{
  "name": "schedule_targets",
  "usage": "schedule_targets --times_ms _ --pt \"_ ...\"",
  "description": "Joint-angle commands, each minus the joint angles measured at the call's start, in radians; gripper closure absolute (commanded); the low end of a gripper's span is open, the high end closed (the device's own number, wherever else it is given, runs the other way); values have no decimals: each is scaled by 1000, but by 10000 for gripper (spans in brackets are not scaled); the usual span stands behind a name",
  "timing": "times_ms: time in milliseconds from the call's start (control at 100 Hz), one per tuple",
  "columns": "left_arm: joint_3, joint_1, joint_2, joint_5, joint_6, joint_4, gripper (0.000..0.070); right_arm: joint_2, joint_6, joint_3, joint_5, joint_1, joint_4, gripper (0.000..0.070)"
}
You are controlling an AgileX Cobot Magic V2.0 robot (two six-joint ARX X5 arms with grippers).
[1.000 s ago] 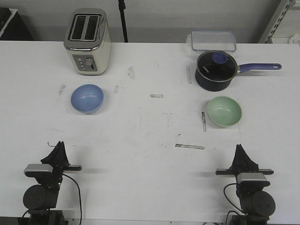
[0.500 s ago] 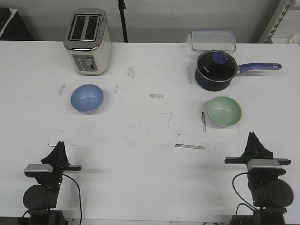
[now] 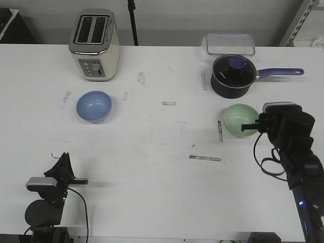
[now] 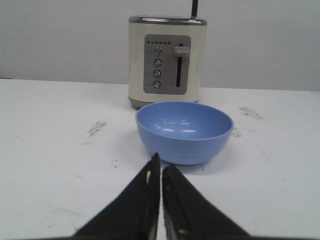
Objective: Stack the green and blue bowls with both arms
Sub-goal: 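Reach the right gripper down to the rim of the pale green bowl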
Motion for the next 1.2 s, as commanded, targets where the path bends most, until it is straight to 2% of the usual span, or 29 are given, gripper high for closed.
schedule_targets --times_ms 0,110,280,400,450,490,630,750,830,980,1190 --pt "-23 2 -2 -1 -2 10 699 88 -2 109 1 -2 -67 690" --pt "-23 2 -2 -1 -2 11 699 209 13 240 1 -21 -183 690" --pt "-23 2 -2 -1 -3 11 699 405 135 433 1 -70 -410 689" --pt "-23 2 -2 -1 -2 11 699 529 137 541 1 -86 -528 681" --pt "-23 2 -2 -1 -2 11 699 575 134 575 0 -95 -564 660" --pt "-23 2 -2 -1 -2 10 699 609 129 598 0 -101 -586 616" --pt "-23 2 -2 -1 -3 11 699 695 124 626 -3 -117 -605 403" --pt "-23 2 -2 -1 -2 11 699 737 109 626 -11 -137 -637 281" --pt "-23 2 -2 -1 -2 11 699 752 101 625 -58 -145 -644 212" --pt "-23 2 -2 -1 -3 11 699 774 83 624 -129 -170 -642 202" --pt "-23 2 -2 -1 -3 11 699 798 70 616 -132 -185 -610 205"
